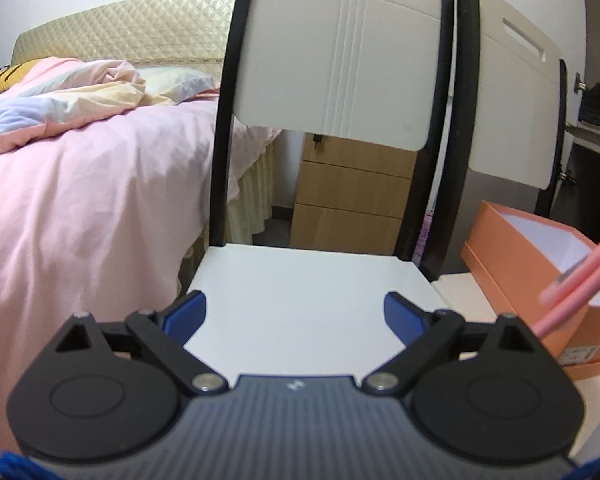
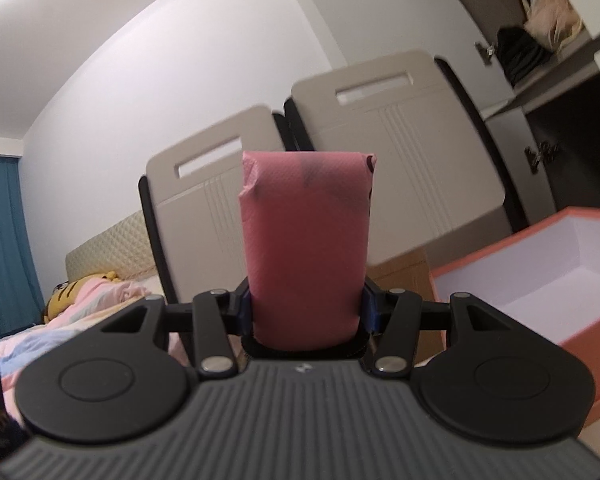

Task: Fold shopping bag
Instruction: 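Carry the banded pink tube in the right gripper to the orange box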

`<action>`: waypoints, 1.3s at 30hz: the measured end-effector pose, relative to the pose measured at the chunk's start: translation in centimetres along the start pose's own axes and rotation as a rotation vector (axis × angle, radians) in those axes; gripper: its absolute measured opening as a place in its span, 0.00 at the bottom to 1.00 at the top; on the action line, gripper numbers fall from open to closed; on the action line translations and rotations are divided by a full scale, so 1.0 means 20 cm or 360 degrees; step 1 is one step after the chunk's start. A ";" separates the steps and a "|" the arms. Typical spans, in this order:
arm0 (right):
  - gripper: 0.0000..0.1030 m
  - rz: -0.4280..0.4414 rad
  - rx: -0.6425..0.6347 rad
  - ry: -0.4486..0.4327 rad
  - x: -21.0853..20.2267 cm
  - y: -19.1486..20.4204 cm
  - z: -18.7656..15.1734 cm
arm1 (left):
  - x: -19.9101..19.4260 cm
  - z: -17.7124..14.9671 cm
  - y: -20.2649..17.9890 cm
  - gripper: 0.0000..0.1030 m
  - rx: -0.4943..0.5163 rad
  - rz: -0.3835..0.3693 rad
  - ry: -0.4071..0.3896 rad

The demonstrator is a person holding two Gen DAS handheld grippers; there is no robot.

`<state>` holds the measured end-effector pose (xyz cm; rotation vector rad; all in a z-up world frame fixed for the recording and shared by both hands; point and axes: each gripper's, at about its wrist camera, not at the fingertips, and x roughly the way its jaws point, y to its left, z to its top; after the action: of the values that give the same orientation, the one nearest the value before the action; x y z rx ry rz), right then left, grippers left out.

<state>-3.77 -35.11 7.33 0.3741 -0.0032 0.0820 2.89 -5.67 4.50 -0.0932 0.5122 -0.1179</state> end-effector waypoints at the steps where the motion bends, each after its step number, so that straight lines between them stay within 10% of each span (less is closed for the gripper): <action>1: 0.52 -0.0001 -0.0020 -0.0006 -0.01 0.00 0.04 | 0.00 0.00 0.00 0.94 -0.0006 -0.0008 0.0006; 12: 0.52 -0.0165 -0.0368 0.0086 0.06 -0.12 0.63 | -0.02 -0.03 -0.05 0.94 0.0003 -0.0011 0.0024; 19: 0.52 -0.0371 -0.0329 0.0439 0.39 -0.36 0.83 | -0.02 -0.03 -0.07 0.95 0.0012 -0.0029 0.0023; 28: 0.52 -0.0593 -0.0234 0.1178 0.99 -0.82 0.49 | -0.04 -0.03 -0.05 0.95 -0.0055 0.0004 0.0010; 39: 0.52 -0.0768 -0.0159 0.1445 1.37 -1.14 0.08 | 0.03 -0.02 0.00 0.96 -0.0074 0.0027 0.0062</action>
<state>25.36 -54.75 0.94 0.2036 0.9731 -0.2305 3.19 -5.66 3.94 -0.1322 0.5548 -0.0915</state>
